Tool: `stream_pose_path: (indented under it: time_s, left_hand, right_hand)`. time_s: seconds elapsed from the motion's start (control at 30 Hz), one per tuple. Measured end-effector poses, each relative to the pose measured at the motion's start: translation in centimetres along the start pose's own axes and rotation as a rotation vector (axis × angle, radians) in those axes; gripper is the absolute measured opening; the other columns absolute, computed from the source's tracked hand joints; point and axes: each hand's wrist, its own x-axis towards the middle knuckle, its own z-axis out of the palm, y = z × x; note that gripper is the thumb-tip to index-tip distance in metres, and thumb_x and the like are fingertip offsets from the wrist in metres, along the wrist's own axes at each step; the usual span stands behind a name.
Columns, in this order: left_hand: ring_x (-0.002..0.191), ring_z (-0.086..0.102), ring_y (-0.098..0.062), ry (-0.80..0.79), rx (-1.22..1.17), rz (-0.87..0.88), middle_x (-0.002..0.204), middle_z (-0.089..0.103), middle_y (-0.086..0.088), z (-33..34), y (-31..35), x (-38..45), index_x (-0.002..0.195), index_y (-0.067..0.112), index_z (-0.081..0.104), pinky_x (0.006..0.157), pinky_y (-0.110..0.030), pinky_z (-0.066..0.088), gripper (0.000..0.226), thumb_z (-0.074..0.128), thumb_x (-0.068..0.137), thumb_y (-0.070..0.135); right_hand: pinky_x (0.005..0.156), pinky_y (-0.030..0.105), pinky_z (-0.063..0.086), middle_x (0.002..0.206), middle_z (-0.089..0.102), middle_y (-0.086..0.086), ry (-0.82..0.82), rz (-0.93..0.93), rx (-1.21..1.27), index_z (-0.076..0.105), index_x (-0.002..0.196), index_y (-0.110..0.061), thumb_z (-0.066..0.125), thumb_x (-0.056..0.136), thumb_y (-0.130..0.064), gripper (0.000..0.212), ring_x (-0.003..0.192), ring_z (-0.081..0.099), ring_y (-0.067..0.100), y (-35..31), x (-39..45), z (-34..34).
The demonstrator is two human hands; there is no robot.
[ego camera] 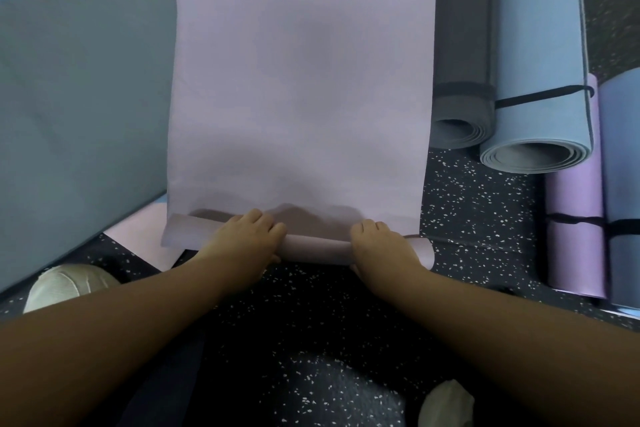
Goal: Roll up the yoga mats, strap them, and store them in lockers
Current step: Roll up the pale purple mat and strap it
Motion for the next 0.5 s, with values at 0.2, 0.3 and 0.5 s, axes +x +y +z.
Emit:
stream_pose_path:
  time_s: [0.2, 0.3, 0.5]
  left_hand:
    - [0.089, 0.059, -0.028, 0.173, -0.027, 0.012, 0.098, 0.064, -0.008, 0.0, -0.5, 0.2, 0.097, 0.012, 0.064, 0.069, -0.035, 0.045, 0.027, 0.073, 0.081, 0.031]
    - [0.074, 0.061, -0.027, 0.232, -0.027, -0.023, 0.081, 0.064, -0.005, 0.2, -0.9, 0.1, 0.079, 0.015, 0.069, 0.059, -0.035, 0.047, 0.024, 0.084, 0.067, 0.028]
    - [0.063, 0.056, -0.028, 0.310, 0.022, 0.015, 0.075, 0.058, -0.007, 0.5, -0.7, -0.2, 0.078, 0.014, 0.065, 0.052, -0.034, 0.046, 0.037, 0.089, 0.051, 0.020]
  right_hand:
    - [0.050, 0.031, 0.032, 0.083, 0.056, 0.013, 0.163, -0.032, -0.030, 0.060, 0.087, -0.002, 0.065, 0.059, 0.000, 0.028, 0.073, 0.056, 0.028, -0.2, -0.2, 0.1]
    - [0.037, 0.027, 0.029, 0.061, 0.052, 0.009, 0.220, -0.044, -0.062, 0.057, 0.063, -0.007, 0.066, 0.036, 0.001, 0.029, 0.052, 0.052, 0.024, -0.4, -0.1, -0.6]
    - [0.052, 0.034, 0.044, 0.083, 0.059, 0.013, 0.140, -0.040, -0.042, 0.061, 0.083, -0.004, 0.076, 0.056, -0.005, 0.031, 0.076, 0.058, 0.029, -0.4, 0.1, -1.7]
